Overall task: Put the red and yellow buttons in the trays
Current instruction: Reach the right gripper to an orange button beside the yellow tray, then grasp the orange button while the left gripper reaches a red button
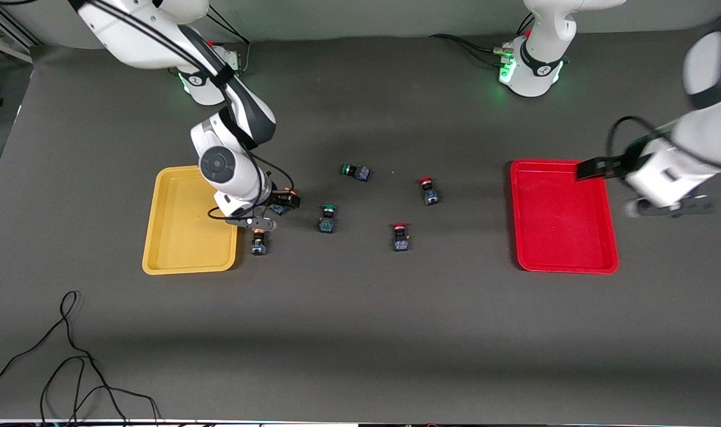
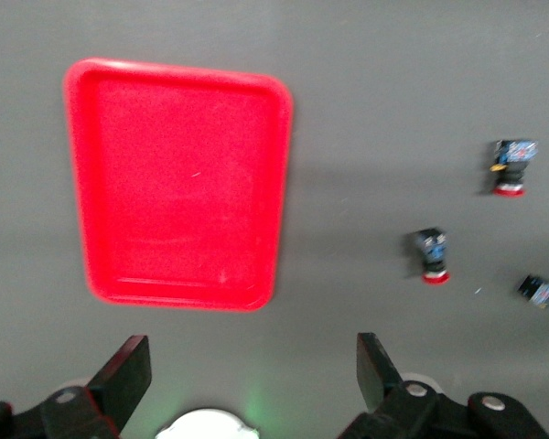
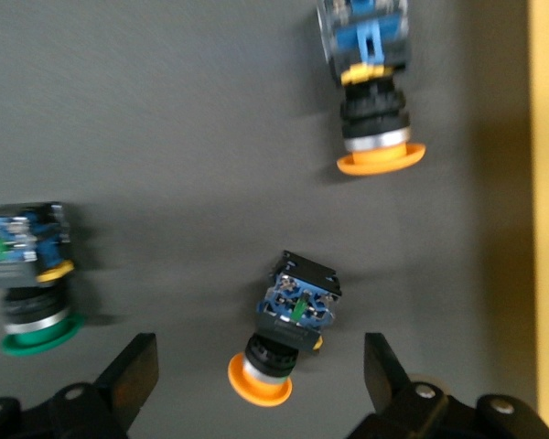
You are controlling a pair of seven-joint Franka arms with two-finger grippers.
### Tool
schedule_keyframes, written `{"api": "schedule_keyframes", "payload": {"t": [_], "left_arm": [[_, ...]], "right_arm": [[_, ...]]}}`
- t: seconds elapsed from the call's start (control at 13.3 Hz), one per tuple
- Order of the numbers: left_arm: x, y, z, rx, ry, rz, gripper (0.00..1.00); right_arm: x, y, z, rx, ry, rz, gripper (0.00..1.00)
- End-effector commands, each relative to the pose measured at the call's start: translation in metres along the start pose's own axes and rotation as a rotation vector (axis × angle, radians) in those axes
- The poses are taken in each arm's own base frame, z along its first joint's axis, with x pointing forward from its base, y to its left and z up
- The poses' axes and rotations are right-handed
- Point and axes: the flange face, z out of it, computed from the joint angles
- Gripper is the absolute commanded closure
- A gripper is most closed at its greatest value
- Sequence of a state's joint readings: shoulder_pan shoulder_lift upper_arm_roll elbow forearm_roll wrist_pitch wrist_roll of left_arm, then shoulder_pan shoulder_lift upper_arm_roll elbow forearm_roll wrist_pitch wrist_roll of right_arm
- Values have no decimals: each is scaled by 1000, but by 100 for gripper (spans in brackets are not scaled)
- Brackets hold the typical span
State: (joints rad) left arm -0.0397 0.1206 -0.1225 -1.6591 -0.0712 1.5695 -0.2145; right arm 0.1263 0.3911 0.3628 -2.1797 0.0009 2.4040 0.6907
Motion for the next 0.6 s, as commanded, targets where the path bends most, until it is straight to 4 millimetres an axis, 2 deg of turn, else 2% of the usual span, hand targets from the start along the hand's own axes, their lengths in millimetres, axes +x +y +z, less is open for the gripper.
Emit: {"api": "schedule_keyframes", "payload": {"t": [0.0, 0.08, 0.15, 0.23, 0.3, 0.53], "left_arm": [[12, 61, 37, 11, -3, -52, 0], [14, 86, 53, 18, -5, -80, 0], [12, 115, 80, 40, -36, -98, 0], [5, 147, 106, 66, -65, -97, 0], [-2, 166, 128, 80, -69, -81, 0], [-27, 184, 191, 2, -83, -93, 1]], "right_arm": [[3, -1, 16, -9, -26, 69, 0], [3, -1, 24, -16, -37, 98, 0], [3, -1, 27, -18, -41, 102, 6], [6, 3, 27, -18, -40, 105, 15], [9, 5, 26, -17, -38, 104, 27], [12, 7, 27, -23, -34, 101, 82]]}}
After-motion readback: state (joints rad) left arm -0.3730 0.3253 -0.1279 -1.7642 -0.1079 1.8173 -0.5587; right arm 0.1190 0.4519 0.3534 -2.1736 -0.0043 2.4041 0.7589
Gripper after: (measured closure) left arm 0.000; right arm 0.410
